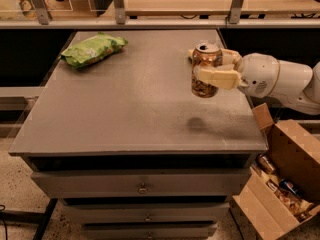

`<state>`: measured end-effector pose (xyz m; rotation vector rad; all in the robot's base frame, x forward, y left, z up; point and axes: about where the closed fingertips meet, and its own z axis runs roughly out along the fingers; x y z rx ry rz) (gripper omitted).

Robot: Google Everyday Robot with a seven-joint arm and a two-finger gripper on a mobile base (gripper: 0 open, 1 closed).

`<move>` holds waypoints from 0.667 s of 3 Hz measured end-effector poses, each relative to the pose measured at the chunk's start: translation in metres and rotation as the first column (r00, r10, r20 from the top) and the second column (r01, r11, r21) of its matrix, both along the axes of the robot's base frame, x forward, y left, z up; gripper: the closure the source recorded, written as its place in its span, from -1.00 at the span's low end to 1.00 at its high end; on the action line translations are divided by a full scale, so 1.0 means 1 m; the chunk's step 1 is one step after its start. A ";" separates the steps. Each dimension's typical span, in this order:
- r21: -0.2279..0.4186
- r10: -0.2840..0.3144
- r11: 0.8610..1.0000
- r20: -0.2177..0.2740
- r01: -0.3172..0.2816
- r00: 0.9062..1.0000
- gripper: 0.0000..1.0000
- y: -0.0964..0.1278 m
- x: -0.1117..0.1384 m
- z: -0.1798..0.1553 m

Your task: Place orange can upright

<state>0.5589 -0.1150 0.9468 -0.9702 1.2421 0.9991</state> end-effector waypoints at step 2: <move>0.047 -0.001 0.999 -0.029 0.002 1.000 1.00 -0.007 -0.001 -0.027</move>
Offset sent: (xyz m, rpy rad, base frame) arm -0.0001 -0.0147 -0.0435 0.0726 0.0419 -0.0023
